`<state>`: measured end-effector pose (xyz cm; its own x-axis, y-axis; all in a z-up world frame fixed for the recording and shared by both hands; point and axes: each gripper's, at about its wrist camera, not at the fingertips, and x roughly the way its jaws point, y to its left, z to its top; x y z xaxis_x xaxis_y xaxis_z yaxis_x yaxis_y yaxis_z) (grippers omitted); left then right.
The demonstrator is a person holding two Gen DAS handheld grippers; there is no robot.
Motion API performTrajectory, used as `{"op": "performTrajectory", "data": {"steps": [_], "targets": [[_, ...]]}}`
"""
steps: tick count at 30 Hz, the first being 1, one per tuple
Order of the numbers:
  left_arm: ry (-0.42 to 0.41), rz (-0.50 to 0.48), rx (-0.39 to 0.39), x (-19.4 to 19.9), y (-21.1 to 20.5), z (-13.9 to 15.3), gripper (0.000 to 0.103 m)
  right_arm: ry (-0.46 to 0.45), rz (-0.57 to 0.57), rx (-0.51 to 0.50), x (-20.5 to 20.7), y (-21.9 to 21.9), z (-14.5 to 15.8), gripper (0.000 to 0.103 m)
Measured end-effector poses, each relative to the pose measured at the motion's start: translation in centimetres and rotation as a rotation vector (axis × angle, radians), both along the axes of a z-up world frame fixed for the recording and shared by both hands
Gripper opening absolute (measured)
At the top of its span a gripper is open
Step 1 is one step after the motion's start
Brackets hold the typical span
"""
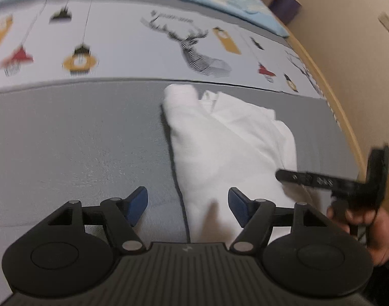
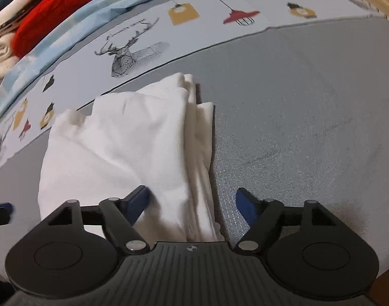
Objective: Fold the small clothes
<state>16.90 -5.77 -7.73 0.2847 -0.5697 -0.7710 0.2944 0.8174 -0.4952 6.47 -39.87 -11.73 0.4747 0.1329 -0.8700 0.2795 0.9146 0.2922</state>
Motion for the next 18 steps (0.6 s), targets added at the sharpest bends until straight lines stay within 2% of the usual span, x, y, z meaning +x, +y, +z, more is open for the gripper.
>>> {"op": "performTrajectory", "data": {"steps": [3, 4, 7, 8, 10, 12, 14, 18], "targets": [[0.138, 0.08, -0.157, 2.6, 0.4, -3.1, 0.074, -0.002, 0.002, 0.033, -0.3, -0.1, -0.5, 0.078], [0.167, 0.103, -0.187, 3.2, 0.3, -3.9, 0.073, -0.006, 0.012, 0.032, 0.0, 0.0, -0.4, 0.077], [0.219, 0.106, -0.209, 3.9, -1.3, -5.8, 0.072, -0.018, 0.016, 0.084, 0.2, 0.0, -0.3, 0.057], [0.24, 0.094, -0.212, 4.0, -1.9, -6.4, 0.067, -0.022, 0.008, 0.089, 0.1, 0.0, -0.2, 0.052], [0.221, 0.082, -0.208, 3.8, -2.7, -6.4, 0.064, -0.034, -0.005, 0.104, -0.2, -0.2, 0.1, 0.042], [0.187, 0.065, -0.176, 3.8, -3.2, -6.0, 0.042, -0.05, -0.013, 0.107, -0.2, 0.0, 0.6, 0.036], [0.174, 0.066, -0.19, 3.9, -2.9, -5.4, 0.034, -0.078, -0.013, 0.104, 0.0, 0.7, 1.3, 0.032], [0.034, 0.069, -0.127, 4.0, -0.6, -1.7, 0.032, -0.163, 0.041, 0.135, 1.2, 3.8, 3.1, 0.03]]}}
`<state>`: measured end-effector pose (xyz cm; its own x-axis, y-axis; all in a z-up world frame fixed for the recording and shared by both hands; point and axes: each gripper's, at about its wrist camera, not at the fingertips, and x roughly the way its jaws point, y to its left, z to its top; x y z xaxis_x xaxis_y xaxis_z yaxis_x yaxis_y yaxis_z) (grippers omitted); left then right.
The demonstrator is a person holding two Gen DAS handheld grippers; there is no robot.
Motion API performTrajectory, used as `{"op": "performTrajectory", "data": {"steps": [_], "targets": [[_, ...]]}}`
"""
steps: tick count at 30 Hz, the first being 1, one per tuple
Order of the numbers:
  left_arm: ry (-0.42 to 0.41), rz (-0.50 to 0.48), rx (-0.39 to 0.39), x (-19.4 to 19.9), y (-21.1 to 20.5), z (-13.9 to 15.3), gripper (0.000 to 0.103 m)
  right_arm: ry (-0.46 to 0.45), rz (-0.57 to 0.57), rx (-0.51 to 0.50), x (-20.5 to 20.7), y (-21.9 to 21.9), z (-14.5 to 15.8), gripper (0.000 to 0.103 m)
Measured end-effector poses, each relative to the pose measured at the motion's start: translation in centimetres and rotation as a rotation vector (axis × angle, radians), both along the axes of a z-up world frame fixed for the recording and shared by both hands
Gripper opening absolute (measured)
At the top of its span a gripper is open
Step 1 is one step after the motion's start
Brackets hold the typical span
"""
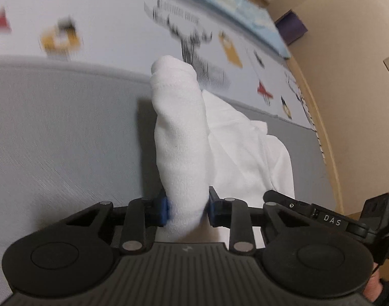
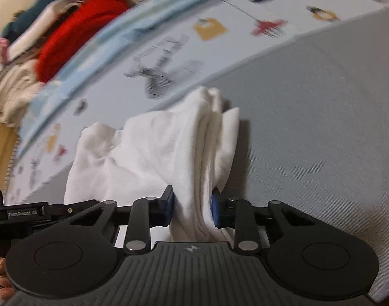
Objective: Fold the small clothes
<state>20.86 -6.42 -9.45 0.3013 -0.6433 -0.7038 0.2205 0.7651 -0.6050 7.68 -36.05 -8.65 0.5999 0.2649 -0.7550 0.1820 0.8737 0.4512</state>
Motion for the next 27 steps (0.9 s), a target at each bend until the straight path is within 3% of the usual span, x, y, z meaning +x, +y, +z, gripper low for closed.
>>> {"op": "performTrajectory", "data": {"steps": [7, 9, 11, 13, 14, 17, 19, 24, 26, 27], "targets": [[-0.189, 0.118, 0.005, 0.9, 10.0, 5.6, 0.033, -0.194, 0.114, 0.089, 4.3, 7.2, 3.5, 0.029], [-0.215, 0.186, -0.014, 1.4, 13.1, 6.3, 0.044, -0.237, 0.143, 0.094, 5.4, 9.3, 4.1, 0.032], [-0.216, 0.294, -0.011, 1.9, 15.7, 6.5, 0.05, -0.209, 0.139, -0.019, 6.7, 11.2, 3.8, 0.044], [-0.191, 0.385, 0.017, 2.5, 17.9, 5.9, 0.051, -0.159, 0.096, -0.161, 7.3, 12.3, 3.1, 0.045], [-0.166, 0.401, 0.02, 2.6, 18.6, 5.5, 0.051, -0.136, 0.079, -0.176, 7.4, 12.3, 2.8, 0.046], [-0.117, 0.348, 0.028, 2.3, 18.9, 4.6, 0.051, -0.119, 0.098, -0.09, 7.2, 12.4, 2.5, 0.046], [-0.101, 0.284, 0.095, 2.2, 17.9, 4.0, 0.051, -0.102, 0.166, -0.085, 7.3, 13.3, 2.1, 0.046], [0.027, 0.154, 0.225, 1.9, 15.6, -0.5, 0.052, 0.125, 0.238, -0.156, 7.3, 14.3, -1.8, 0.046], [0.103, 0.136, 0.255, 1.9, 15.5, -2.7, 0.052, 0.143, 0.225, -0.131, 7.2, 14.1, -2.4, 0.015], [0.138, 0.134, 0.253, 1.9, 15.4, -3.6, 0.044, 0.128, 0.219, -0.134, 7.0, 14.1, -2.2, 0.012]]}}
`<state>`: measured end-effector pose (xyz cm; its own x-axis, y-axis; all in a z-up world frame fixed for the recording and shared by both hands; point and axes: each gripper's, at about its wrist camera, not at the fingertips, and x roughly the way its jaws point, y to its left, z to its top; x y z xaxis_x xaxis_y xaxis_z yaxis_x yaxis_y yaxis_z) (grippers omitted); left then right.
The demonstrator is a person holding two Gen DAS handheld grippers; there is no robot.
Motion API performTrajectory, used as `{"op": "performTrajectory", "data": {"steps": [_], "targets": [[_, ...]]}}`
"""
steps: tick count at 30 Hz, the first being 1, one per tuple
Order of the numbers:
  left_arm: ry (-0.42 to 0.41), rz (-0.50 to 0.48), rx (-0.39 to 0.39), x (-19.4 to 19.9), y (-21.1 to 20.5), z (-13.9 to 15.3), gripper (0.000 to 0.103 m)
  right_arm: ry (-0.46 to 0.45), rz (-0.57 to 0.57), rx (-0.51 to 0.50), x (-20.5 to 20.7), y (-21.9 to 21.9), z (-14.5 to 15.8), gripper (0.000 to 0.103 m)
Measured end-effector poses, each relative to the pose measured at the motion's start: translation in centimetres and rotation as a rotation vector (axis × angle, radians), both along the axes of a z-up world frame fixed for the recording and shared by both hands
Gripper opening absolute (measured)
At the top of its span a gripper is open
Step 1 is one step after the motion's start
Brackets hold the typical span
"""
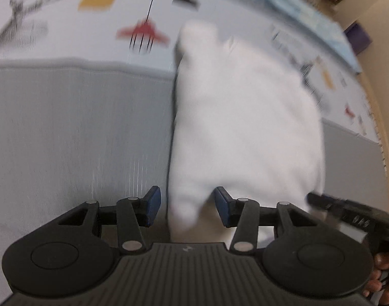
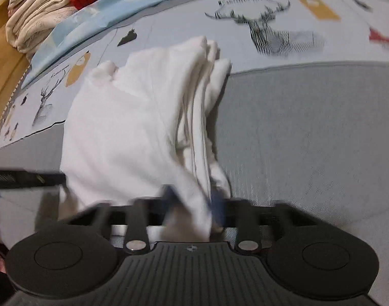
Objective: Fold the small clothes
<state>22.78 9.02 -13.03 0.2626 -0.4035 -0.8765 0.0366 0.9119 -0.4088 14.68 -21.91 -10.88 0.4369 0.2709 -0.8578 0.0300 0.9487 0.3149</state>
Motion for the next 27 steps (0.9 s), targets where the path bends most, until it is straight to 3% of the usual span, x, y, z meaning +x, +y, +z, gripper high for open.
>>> {"op": "performTrajectory", "data": {"steps": [2, 5, 8, 10, 11, 14, 16, 18, 20, 21, 23, 24, 27], "targets": [[-0.004, 0.004, -0.041, -0.3, 0.4, -0.1, 0.026, -0.05, -0.02, 0.008, -0.1, -0.2, 1.4, 0.009], [-0.077, -0.054, -0.045, -1.1, -0.3, 1.0, 0.021, -0.07, -0.063, -0.032, -0.1, -1.4, 2.1, 0.009], [-0.059, -0.1, 0.106, -2.0, -1.2, 0.0, 0.023, 0.0, -0.08, -0.037, -0.2, -2.1, 0.8, 0.014], [-0.061, -0.107, 0.17, -2.5, -1.4, -0.4, 0.025, 0.037, -0.055, -0.108, -0.4, -1.8, -0.1, 0.014], [-0.071, -0.113, 0.221, -2.7, -1.5, -0.4, 0.025, 0.052, -0.05, -0.141, -0.6, -1.7, -0.4, 0.018], [-0.128, -0.141, 0.331, -4.0, -2.0, 0.3, 0.025, 0.095, -0.114, -0.116, -1.3, -2.9, 0.3, 0.024], [-0.21, -0.138, 0.348, -5.1, -2.0, 2.2, 0.038, 0.072, -0.134, -0.144, -2.0, -3.3, 1.8, 0.024], [-0.318, -0.109, 0.354, -6.8, -1.9, 4.9, 0.074, -0.013, -0.121, -0.204, -3.5, -3.2, 4.3, 0.026], [-0.423, -0.066, 0.371, -8.9, -2.0, 7.7, 0.087, -0.117, -0.108, -0.222, -5.1, -3.0, 7.2, 0.034], [-0.466, -0.049, 0.371, -10.0, -2.1, 8.8, 0.089, -0.167, -0.103, -0.228, -5.9, -2.9, 8.5, 0.041], [-0.532, -0.019, 0.364, -12.3, -2.5, 11.0, 0.096, -0.263, -0.085, -0.251, -7.9, -2.5, 10.9, 0.07], [-0.566, 0.001, 0.356, -13.8, -2.8, 12.1, 0.101, -0.314, -0.067, -0.269, -9.3, -2.1, 12.1, 0.075], [-0.646, 0.056, 0.321, -17.9, -3.8, 14.6, 0.103, -0.399, -0.021, -0.301, -12.5, -1.5, 14.0, 0.083]]}}
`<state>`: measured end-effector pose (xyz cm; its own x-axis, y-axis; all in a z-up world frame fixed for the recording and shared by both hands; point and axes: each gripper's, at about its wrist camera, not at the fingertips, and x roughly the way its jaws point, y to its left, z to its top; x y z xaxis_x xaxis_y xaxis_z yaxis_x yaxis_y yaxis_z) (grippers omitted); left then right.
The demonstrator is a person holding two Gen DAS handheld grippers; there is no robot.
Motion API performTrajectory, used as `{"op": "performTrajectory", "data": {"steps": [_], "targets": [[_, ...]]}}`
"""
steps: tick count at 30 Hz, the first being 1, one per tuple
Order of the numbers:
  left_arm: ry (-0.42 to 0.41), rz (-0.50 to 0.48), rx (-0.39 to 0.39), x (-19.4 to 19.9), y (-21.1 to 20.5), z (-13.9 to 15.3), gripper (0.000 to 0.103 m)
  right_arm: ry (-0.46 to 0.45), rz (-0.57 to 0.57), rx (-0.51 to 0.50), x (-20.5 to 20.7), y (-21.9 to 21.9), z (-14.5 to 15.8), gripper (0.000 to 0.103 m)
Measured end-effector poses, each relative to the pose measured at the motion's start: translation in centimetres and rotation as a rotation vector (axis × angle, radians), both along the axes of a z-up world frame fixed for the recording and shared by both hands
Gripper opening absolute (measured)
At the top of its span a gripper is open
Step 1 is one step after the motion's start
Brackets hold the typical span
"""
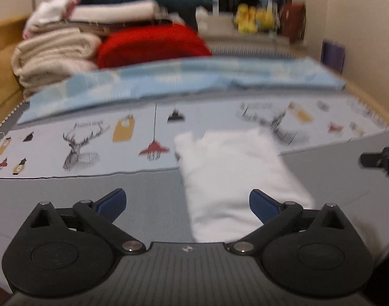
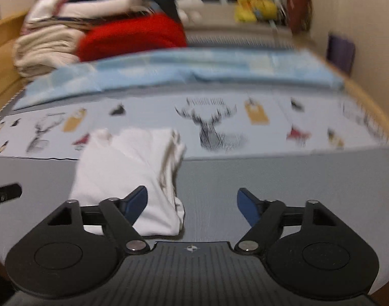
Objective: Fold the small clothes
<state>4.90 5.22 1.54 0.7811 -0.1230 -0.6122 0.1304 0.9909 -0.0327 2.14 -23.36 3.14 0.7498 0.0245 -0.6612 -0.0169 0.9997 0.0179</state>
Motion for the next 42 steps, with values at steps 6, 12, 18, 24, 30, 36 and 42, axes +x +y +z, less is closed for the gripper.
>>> {"op": "performTrajectory", "data": {"steps": [6, 12, 18, 24, 30, 36, 42], "targets": [[0.011, 0.079, -0.081, -6.4, -2.6, -0.3, 0.103, -0.008, -0.024, -0.015, -4.0, 0.5, -1.9, 0.092], [0.121, 0.158, -0.121, -6.2, -2.7, -2.4, 0.103, 0.056, -0.004, -0.005, -4.3, 2.5, -3.5, 0.092], [0.127, 0.166, -0.117, -5.9, -3.2, -2.6, 0.103, 0.064, 0.041, -0.018, -4.2, 4.2, -3.7, 0.092], [0.127, 0.147, -0.111, -5.5, -3.3, -2.9, 0.103, 0.065, 0.065, -0.016, -3.9, 5.3, -3.8, 0.092], [0.133, 0.152, -0.101, -5.2, -3.4, -3.0, 0.103, 0.066, 0.076, -0.026, -3.8, 6.1, -3.9, 0.092], [0.139, 0.146, -0.107, -5.1, -3.4, -3.1, 0.103, 0.068, 0.067, -0.022, -3.7, 6.1, -4.0, 0.092], [0.148, 0.145, -0.109, -5.0, -3.4, -3.3, 0.103, 0.073, 0.065, -0.024, -3.5, 6.0, -4.1, 0.092]]}}
